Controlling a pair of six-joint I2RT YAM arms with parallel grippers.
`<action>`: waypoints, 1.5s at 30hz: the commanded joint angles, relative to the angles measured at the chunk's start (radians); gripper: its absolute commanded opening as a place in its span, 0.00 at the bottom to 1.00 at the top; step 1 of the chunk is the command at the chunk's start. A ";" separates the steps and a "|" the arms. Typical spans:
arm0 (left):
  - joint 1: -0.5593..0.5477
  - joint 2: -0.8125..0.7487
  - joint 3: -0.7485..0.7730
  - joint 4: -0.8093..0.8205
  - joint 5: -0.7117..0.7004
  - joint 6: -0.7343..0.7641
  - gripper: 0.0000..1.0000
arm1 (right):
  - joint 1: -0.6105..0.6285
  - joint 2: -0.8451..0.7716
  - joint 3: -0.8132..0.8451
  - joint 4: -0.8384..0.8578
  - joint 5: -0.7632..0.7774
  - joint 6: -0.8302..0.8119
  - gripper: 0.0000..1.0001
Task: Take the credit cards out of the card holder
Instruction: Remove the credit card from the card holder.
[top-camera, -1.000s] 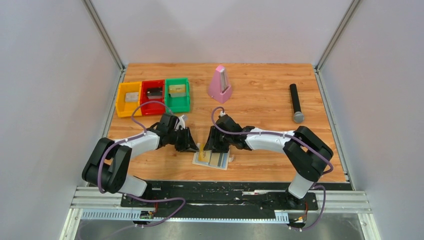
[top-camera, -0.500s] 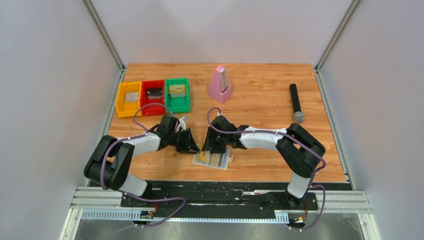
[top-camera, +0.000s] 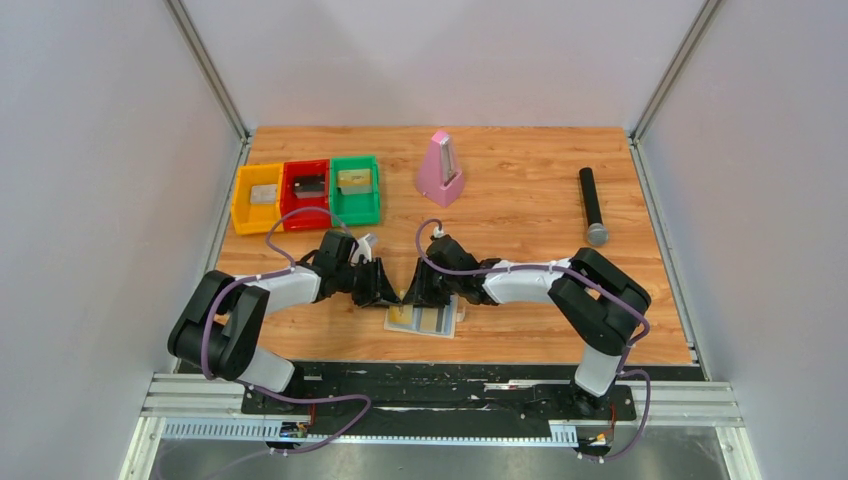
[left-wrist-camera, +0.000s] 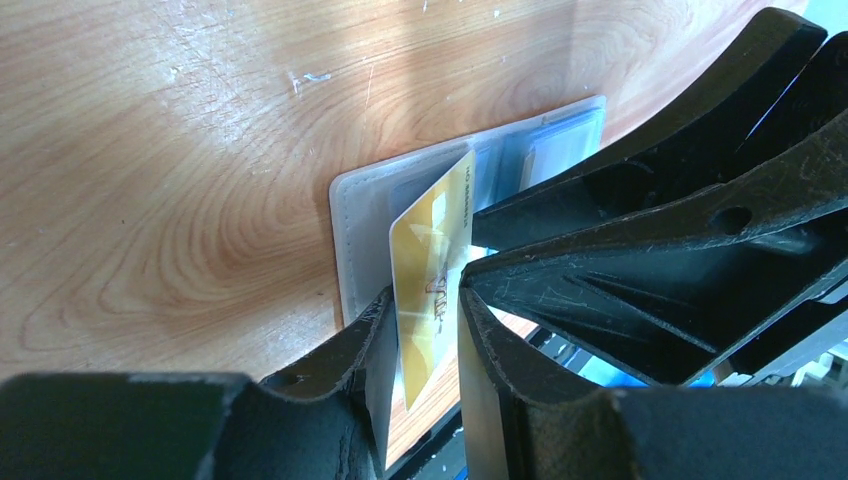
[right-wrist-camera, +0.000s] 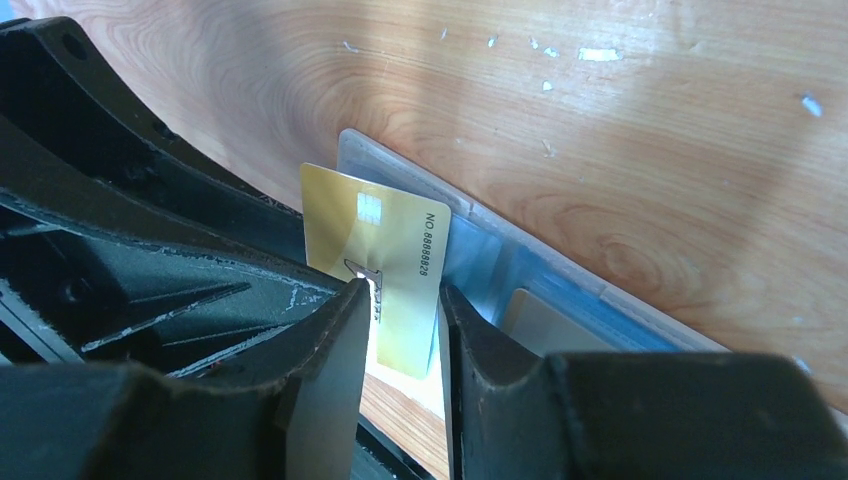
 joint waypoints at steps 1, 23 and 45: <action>0.004 -0.017 -0.007 0.027 0.013 0.007 0.35 | -0.004 -0.011 -0.026 0.119 -0.046 -0.008 0.31; 0.011 -0.182 0.054 -0.216 -0.127 0.030 0.06 | -0.071 -0.102 -0.132 0.106 -0.013 -0.049 0.30; 0.015 -0.485 0.048 0.099 0.201 -0.187 0.00 | -0.130 -0.340 -0.222 0.373 -0.436 -0.178 0.49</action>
